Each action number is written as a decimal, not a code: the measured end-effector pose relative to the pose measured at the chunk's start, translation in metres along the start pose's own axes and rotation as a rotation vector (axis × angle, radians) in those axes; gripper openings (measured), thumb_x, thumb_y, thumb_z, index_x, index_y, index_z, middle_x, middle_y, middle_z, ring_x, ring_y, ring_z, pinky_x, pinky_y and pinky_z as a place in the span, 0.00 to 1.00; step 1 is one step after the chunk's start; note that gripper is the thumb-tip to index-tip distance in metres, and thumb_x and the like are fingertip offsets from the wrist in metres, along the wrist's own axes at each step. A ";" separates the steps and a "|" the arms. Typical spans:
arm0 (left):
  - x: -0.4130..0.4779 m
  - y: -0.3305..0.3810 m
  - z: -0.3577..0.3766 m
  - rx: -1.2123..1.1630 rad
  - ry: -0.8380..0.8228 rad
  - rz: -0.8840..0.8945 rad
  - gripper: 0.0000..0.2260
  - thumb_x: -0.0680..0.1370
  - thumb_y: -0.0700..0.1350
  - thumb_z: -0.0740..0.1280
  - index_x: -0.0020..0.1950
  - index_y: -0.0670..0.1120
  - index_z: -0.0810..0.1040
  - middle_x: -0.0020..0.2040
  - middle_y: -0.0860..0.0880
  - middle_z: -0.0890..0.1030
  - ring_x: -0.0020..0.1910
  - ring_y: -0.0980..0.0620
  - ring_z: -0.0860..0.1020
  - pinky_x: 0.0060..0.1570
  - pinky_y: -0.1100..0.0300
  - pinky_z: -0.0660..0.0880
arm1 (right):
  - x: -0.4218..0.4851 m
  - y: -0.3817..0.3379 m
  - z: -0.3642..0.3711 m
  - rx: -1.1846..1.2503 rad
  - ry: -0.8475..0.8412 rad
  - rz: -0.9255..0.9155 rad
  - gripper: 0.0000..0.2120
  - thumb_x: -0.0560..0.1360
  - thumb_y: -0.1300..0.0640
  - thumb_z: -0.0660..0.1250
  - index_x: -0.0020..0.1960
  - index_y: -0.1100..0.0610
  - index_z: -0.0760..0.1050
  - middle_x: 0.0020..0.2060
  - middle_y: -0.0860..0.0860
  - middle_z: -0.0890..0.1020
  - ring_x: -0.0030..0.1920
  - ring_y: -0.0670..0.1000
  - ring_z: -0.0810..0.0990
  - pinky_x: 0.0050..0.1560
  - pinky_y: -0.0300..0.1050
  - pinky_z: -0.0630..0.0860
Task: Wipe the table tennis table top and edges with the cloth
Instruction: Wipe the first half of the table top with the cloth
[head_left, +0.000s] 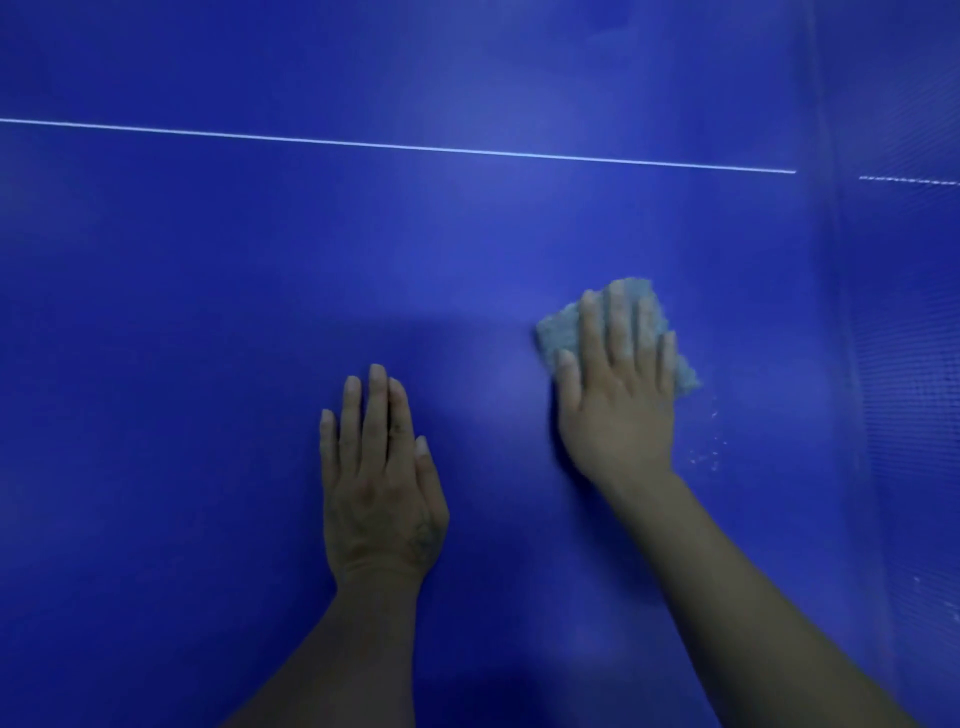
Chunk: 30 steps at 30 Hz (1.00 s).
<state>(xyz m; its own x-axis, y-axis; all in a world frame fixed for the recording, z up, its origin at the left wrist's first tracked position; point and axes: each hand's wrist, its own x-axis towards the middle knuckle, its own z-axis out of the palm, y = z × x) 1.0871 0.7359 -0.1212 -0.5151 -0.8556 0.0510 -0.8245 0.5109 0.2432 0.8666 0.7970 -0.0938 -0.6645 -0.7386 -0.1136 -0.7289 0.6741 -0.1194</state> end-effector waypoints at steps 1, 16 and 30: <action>-0.001 0.000 0.000 -0.003 0.002 0.003 0.26 0.88 0.47 0.53 0.85 0.38 0.61 0.88 0.43 0.58 0.88 0.42 0.53 0.85 0.39 0.52 | -0.005 -0.014 0.002 -0.006 -0.004 -0.066 0.30 0.88 0.43 0.47 0.87 0.52 0.54 0.87 0.53 0.53 0.87 0.58 0.49 0.85 0.63 0.48; 0.000 -0.002 -0.002 -0.014 -0.034 0.000 0.27 0.87 0.47 0.52 0.86 0.38 0.60 0.88 0.43 0.56 0.88 0.42 0.52 0.84 0.36 0.53 | 0.077 0.055 -0.018 -0.005 0.005 0.056 0.30 0.89 0.43 0.48 0.88 0.52 0.49 0.87 0.50 0.49 0.87 0.56 0.46 0.85 0.59 0.46; -0.002 -0.003 0.000 -0.003 -0.001 0.019 0.27 0.88 0.48 0.53 0.85 0.37 0.62 0.87 0.43 0.58 0.87 0.42 0.54 0.84 0.36 0.54 | 0.159 0.101 -0.027 -0.010 0.007 -0.116 0.32 0.88 0.41 0.52 0.87 0.53 0.52 0.87 0.52 0.52 0.87 0.58 0.49 0.85 0.62 0.46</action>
<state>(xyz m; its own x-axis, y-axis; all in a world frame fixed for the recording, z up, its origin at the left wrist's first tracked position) 1.0906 0.7360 -0.1219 -0.5306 -0.8458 0.0549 -0.8141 0.5266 0.2448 0.6823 0.7475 -0.0975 -0.5766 -0.8118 -0.0923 -0.8027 0.5839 -0.1216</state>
